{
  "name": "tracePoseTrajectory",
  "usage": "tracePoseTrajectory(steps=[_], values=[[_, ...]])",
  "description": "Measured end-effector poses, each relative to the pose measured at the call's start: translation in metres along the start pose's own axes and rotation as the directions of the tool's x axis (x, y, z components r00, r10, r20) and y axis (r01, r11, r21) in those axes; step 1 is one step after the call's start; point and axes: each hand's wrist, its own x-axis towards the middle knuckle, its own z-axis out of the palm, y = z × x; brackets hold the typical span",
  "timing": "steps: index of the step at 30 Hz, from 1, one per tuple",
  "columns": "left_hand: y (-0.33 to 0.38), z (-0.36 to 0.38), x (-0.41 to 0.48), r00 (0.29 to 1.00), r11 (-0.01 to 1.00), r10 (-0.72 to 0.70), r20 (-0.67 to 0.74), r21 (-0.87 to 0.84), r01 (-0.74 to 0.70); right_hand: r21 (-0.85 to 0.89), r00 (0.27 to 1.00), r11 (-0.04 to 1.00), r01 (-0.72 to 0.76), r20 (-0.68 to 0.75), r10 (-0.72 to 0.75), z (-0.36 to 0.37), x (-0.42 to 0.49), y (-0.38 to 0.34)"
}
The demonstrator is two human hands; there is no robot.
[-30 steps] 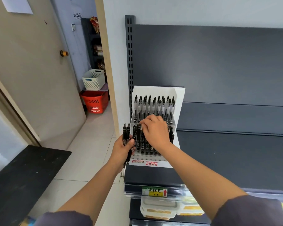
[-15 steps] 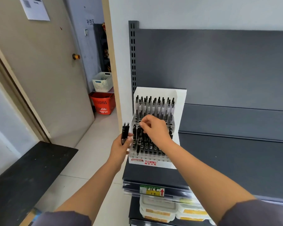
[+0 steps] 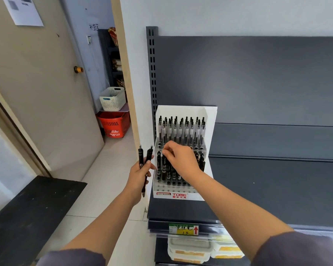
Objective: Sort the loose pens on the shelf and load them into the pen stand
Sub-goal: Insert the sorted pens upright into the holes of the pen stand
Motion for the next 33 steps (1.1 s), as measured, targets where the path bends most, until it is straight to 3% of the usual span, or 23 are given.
tracePoseTrajectory(steps=[4,7,15,20,25,30,33], values=[[0.000,-0.010,0.009,0.999,0.999,0.016,0.037,0.038,-0.017,-0.075,0.990,0.993,0.092,-0.101,-0.099,0.003,0.001,-0.008],[0.000,-0.012,0.014,0.997,0.999,0.017,0.076,0.039,-0.020,-0.201,0.981,0.968,0.152,-0.091,-0.173,0.006,0.003,-0.012],[-0.005,-0.013,0.020,0.994,0.999,-0.034,0.106,0.017,0.032,-0.097,0.992,0.993,-0.065,-0.111,0.054,0.013,0.007,-0.006],[-0.007,-0.017,0.021,0.987,0.997,-0.070,0.146,-0.018,0.074,-0.196,0.996,0.976,-0.093,-0.023,0.090,0.022,0.000,0.004],[-0.007,-0.019,0.022,0.985,0.997,-0.074,0.159,-0.026,0.079,-0.313,0.995,0.944,-0.103,-0.047,0.093,0.031,0.000,0.008],[-0.009,-0.019,0.025,0.983,0.996,-0.073,0.167,-0.038,0.081,-0.336,0.995,0.937,-0.094,-0.016,0.094,0.028,0.004,0.007],[-0.011,-0.016,0.026,0.980,0.994,-0.071,0.185,-0.067,0.085,-0.241,0.996,0.967,-0.083,-0.055,0.072,0.019,0.008,0.001]])
